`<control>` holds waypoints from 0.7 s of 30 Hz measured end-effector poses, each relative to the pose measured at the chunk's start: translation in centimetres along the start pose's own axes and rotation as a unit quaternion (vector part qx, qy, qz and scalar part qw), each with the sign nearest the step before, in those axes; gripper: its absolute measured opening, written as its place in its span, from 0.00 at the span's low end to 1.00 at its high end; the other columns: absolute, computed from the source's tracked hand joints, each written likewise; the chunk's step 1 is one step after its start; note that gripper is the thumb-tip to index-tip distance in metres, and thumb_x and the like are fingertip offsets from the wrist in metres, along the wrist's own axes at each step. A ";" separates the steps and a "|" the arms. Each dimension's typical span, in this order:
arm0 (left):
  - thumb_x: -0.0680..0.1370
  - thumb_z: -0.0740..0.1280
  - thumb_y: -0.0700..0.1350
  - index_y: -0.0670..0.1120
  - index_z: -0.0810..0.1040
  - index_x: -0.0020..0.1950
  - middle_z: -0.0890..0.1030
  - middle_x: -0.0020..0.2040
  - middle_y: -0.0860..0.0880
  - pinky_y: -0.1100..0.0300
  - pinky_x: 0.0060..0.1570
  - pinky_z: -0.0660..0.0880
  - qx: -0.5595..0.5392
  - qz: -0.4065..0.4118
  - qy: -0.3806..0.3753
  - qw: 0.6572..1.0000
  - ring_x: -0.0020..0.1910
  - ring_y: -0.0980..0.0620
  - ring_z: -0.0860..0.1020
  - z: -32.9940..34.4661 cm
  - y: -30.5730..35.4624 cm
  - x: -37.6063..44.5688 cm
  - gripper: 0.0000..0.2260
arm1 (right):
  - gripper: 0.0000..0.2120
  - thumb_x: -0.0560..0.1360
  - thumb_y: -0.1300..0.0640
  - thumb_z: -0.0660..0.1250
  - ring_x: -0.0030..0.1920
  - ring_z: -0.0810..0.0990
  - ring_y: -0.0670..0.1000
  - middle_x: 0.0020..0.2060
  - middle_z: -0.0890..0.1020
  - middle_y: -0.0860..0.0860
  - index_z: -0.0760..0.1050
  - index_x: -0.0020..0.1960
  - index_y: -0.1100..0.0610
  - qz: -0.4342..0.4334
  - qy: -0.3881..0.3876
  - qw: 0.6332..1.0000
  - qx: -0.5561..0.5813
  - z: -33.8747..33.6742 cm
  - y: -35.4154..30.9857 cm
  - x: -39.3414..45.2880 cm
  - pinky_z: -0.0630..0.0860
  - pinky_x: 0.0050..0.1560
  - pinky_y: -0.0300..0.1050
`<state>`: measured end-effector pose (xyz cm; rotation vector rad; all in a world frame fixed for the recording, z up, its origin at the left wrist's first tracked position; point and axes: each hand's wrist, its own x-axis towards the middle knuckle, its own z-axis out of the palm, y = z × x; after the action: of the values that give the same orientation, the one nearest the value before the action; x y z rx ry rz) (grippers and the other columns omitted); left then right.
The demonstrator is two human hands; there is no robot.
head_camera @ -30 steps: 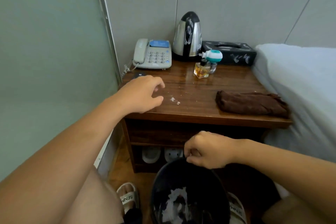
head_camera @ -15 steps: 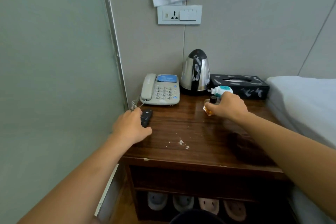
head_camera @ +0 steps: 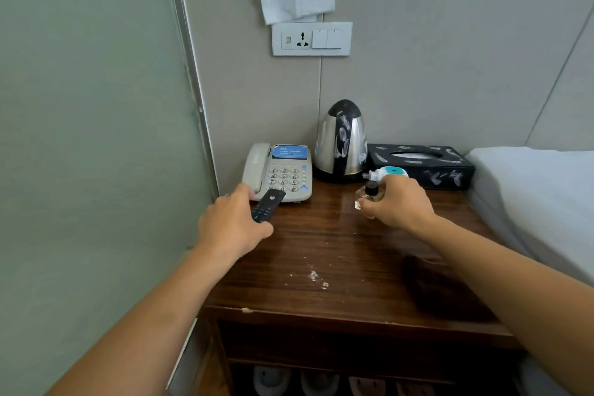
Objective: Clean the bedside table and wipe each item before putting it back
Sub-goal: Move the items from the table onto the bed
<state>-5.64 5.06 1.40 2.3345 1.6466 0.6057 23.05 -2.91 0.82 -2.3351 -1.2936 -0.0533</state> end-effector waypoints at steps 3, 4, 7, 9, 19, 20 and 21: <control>0.66 0.73 0.57 0.58 0.71 0.64 0.85 0.49 0.52 0.50 0.47 0.80 -0.042 0.054 0.022 0.997 0.48 0.45 0.81 -0.7 3.7 -0.9 0.28 | 0.17 0.69 0.38 0.74 0.37 0.81 0.49 0.33 0.81 0.46 0.79 0.39 0.52 -0.030 0.024 0.999 0.019 -3.1 0.8 -1.4 0.77 0.37 0.46; 0.67 0.73 0.57 0.58 0.70 0.64 0.85 0.49 0.53 0.52 0.44 0.79 -0.049 0.077 0.023 0.996 0.46 0.47 0.81 -0.7 5.3 -1.2 0.27 | 0.17 0.69 0.38 0.74 0.38 0.81 0.49 0.34 0.82 0.46 0.79 0.39 0.53 -0.035 0.030 0.999 0.018 -4.3 1.2 -2.0 0.79 0.39 0.48; 0.71 0.75 0.56 0.58 0.68 0.64 0.83 0.46 0.56 0.55 0.36 0.79 -0.071 0.151 -0.004 0.986 0.39 0.55 0.81 -0.1 10.5 -2.1 0.25 | 0.18 0.68 0.38 0.74 0.40 0.80 0.51 0.35 0.81 0.46 0.79 0.41 0.53 -0.021 0.063 0.998 0.004 -8.5 3.7 -3.9 0.78 0.41 0.47; 0.70 0.76 0.55 0.57 0.69 0.64 0.83 0.46 0.55 0.53 0.39 0.80 -0.093 0.188 -0.026 0.977 0.40 0.54 0.81 0.4 14.4 -2.4 0.26 | 0.19 0.67 0.38 0.73 0.38 0.80 0.51 0.31 0.80 0.47 0.77 0.37 0.54 -0.003 0.087 0.996 -0.012 -11.8 6.1 -5.5 0.76 0.38 0.47; 0.66 0.75 0.56 0.53 0.71 0.63 0.83 0.49 0.52 0.51 0.50 0.76 -0.156 0.381 -0.142 0.900 0.54 0.47 0.78 5.6 37.2 -7.9 0.28 | 0.19 0.65 0.45 0.75 0.33 0.72 0.51 0.31 0.74 0.52 0.78 0.41 0.61 0.201 0.119 0.971 -0.049 -26.9 23.1 -15.5 0.67 0.34 0.45; 0.66 0.75 0.56 0.53 0.71 0.64 0.82 0.49 0.51 0.52 0.50 0.75 -0.157 0.399 -0.158 0.889 0.55 0.46 0.77 6.4 39.3 -9.2 0.29 | 0.19 0.66 0.46 0.75 0.33 0.71 0.51 0.31 0.73 0.52 0.78 0.41 0.62 0.220 0.120 0.967 -0.049 -28.0 24.8 -16.8 0.67 0.34 0.45; 0.67 0.75 0.55 0.53 0.70 0.65 0.81 0.48 0.51 0.52 0.48 0.74 -0.157 0.416 -0.171 0.880 0.54 0.46 0.77 7.1 41.2 -10.6 0.29 | 0.18 0.66 0.47 0.75 0.33 0.71 0.51 0.31 0.72 0.51 0.78 0.41 0.62 0.238 0.120 0.963 -0.048 -29.1 26.3 -18.0 0.67 0.34 0.45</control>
<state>29.35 -18.77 9.69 2.6103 0.3067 0.4921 39.82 -41.02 12.16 -2.5651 -0.6065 -0.2387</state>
